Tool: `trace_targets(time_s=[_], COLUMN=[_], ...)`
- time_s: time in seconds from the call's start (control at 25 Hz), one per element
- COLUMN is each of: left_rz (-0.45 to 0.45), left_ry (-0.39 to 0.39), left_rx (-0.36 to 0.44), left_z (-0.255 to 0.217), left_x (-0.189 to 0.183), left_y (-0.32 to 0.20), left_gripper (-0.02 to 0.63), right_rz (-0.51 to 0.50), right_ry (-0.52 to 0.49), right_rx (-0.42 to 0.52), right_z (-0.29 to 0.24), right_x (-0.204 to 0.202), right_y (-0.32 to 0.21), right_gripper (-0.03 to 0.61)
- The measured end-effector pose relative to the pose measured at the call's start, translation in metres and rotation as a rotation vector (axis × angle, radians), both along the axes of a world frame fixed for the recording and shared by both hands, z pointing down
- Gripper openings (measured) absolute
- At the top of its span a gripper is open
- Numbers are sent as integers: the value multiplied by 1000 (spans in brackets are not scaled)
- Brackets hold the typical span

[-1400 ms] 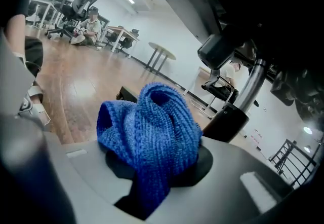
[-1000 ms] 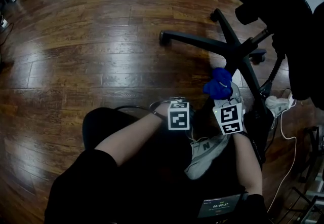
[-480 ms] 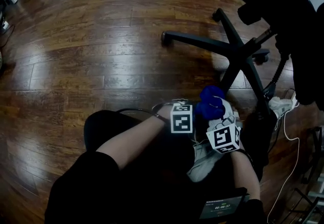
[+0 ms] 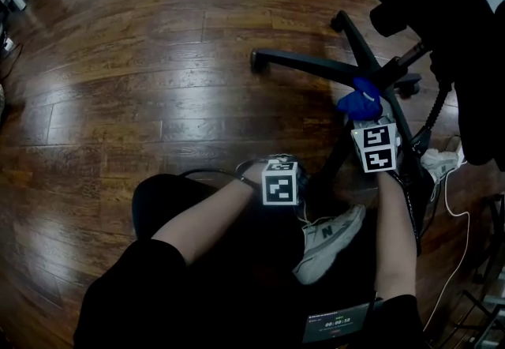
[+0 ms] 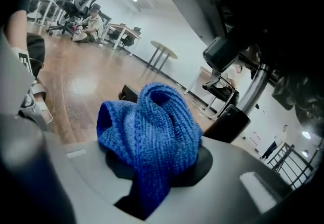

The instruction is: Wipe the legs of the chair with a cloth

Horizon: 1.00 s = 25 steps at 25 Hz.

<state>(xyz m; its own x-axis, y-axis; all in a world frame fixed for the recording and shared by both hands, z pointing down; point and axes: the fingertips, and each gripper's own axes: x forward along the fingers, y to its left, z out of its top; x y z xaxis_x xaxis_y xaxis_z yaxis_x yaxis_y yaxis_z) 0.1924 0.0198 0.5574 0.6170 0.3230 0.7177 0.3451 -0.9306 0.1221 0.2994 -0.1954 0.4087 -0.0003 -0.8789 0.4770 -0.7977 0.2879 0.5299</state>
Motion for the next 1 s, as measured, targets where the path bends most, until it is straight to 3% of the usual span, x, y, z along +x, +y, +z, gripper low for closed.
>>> trace_targets(time_s=[0.12,0.24,0.32,0.4,0.48,0.6,0.68,0.88,1.0], left_rz=[28,55,61,11,-109,-312,-392,-433,-454], left_ry=[-10,-70,-111,-138,-91,85,163,149,138], left_rx=[-20,-37,-16,39,87,163,249,477,487], left_z=[0,2,1,-2,-15,-50,-70,-90,-90], left_x=[-4,-22,-41,-59,-62,-48,-37,-18,-7], left_y=[2,1,-10,-41,-85,-160,-209,-311,-353], left_gripper=[356,367,367,368,373,373,373,373,389], right_rz=[-12,-108,-187,-250,-278,-270,-262,-243,-235], right_ry=[11,46,78,96,112,109,98,107,120], right_rx=[-12,-69,-106,-131,-141,-154,-176,-212,-203], right_z=[7,24,34,43,49,51,52,53,53], right_x=[-13,-48,-79,-103,-116,-120,-120,-124,-128], right_y=[18,59,90,116,132,135,135,135,133], right_gripper=[97,97,97,97,97,98,98,98,98])
